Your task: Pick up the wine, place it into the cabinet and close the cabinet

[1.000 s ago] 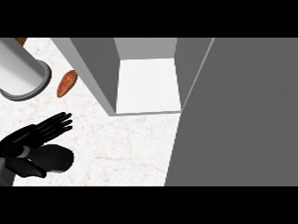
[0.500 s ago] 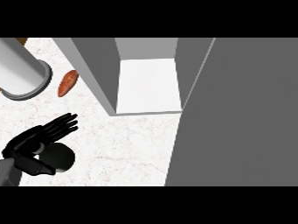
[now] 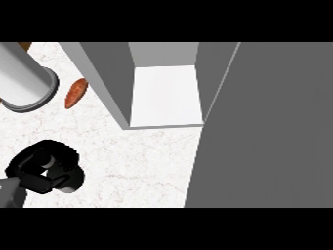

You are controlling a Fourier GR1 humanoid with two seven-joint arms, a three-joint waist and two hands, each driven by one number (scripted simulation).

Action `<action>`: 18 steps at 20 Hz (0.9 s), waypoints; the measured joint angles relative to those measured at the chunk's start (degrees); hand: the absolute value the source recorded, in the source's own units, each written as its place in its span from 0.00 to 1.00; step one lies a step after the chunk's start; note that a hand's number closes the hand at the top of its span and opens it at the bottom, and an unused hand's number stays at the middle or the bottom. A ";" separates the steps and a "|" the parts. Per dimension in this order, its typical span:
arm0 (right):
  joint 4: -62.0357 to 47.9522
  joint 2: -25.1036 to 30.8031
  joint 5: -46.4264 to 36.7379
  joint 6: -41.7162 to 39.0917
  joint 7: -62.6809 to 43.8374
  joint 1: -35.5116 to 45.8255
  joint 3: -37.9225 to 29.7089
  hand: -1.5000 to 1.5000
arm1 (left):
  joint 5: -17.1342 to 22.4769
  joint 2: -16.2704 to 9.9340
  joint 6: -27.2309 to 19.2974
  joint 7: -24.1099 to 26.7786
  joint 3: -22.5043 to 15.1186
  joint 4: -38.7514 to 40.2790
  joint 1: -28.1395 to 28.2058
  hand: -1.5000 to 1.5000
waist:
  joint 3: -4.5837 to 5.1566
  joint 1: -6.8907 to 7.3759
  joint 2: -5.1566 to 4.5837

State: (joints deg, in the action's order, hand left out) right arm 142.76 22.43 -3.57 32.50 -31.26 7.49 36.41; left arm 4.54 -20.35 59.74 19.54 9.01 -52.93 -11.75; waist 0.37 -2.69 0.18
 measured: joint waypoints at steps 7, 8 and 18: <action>-0.06 1.08 0.05 1.49 0.65 -0.78 0.45 0.00 | 0.02 5.64 -18.03 5.88 4.31 -3.23 3.21 1.00 | -0.45 1.18 0.55; -0.04 1.31 0.08 1.64 0.82 -0.93 0.37 0.00 | 0.02 7.02 -21.41 7.01 5.28 -3.98 3.75 1.00 | -0.51 1.28 0.63; 0.72 3.69 -0.77 4.18 1.86 -3.32 3.07 0.00 | -3.53 15.34 -33.77 15.69 4.05 -10.15 8.65 1.00 | -0.98 1.75 0.66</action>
State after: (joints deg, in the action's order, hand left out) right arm 143.48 26.12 -4.34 36.68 -29.39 4.17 39.47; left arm 1.01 -5.01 25.97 35.23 13.06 -63.09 -3.10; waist -0.61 -0.94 0.85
